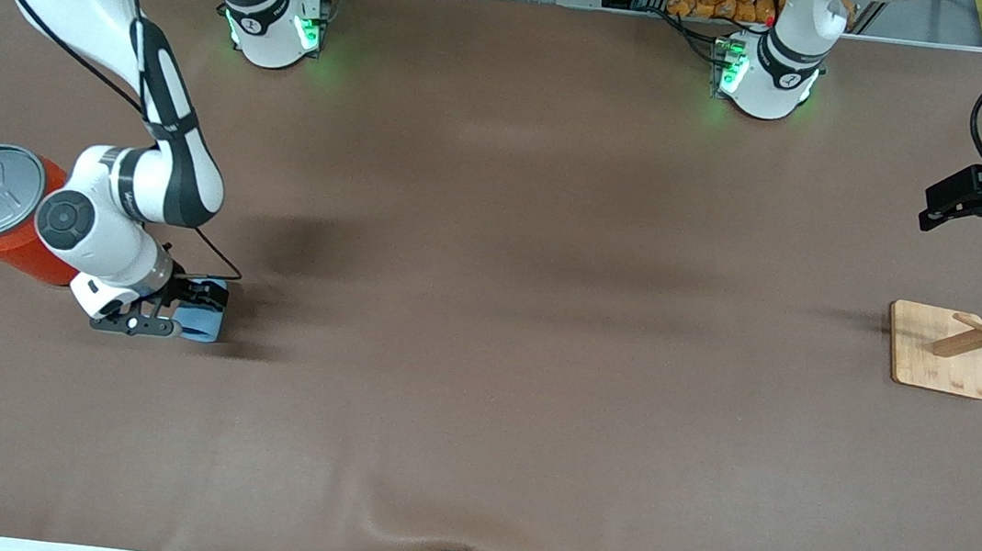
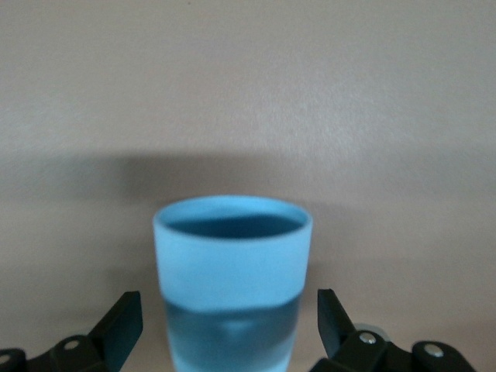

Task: Flip cup
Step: 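Carry the blue cup with the right gripper to the table middle, then lower the cup onto its side and open the right gripper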

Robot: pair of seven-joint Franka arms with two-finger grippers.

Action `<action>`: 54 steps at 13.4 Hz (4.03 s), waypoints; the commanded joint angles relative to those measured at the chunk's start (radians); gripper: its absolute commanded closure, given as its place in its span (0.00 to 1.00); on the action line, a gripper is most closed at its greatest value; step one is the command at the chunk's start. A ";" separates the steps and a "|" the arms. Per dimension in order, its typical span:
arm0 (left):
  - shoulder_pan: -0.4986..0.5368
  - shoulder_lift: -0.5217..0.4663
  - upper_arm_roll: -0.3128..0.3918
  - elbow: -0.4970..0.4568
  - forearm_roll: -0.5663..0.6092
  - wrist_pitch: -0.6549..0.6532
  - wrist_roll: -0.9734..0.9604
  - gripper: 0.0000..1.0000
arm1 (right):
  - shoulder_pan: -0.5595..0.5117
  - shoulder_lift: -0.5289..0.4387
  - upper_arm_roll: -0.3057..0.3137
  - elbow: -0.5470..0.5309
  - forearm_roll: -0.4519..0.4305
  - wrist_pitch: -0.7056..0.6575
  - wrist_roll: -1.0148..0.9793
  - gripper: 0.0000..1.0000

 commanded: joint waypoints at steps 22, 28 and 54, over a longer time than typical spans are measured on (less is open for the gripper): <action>0.007 0.003 -0.002 0.006 -0.028 -0.010 0.000 0.00 | 0.352 -0.049 0.112 0.305 -0.002 -0.281 -0.835 0.78; 0.006 0.012 -0.002 0.006 -0.043 -0.010 0.000 0.00 | 0.575 0.174 0.110 0.451 -0.018 -0.098 -0.824 0.78; 0.013 0.040 -0.002 -0.008 -0.256 -0.018 -0.007 0.00 | 0.536 0.062 0.103 0.562 -0.141 -0.492 -0.309 0.00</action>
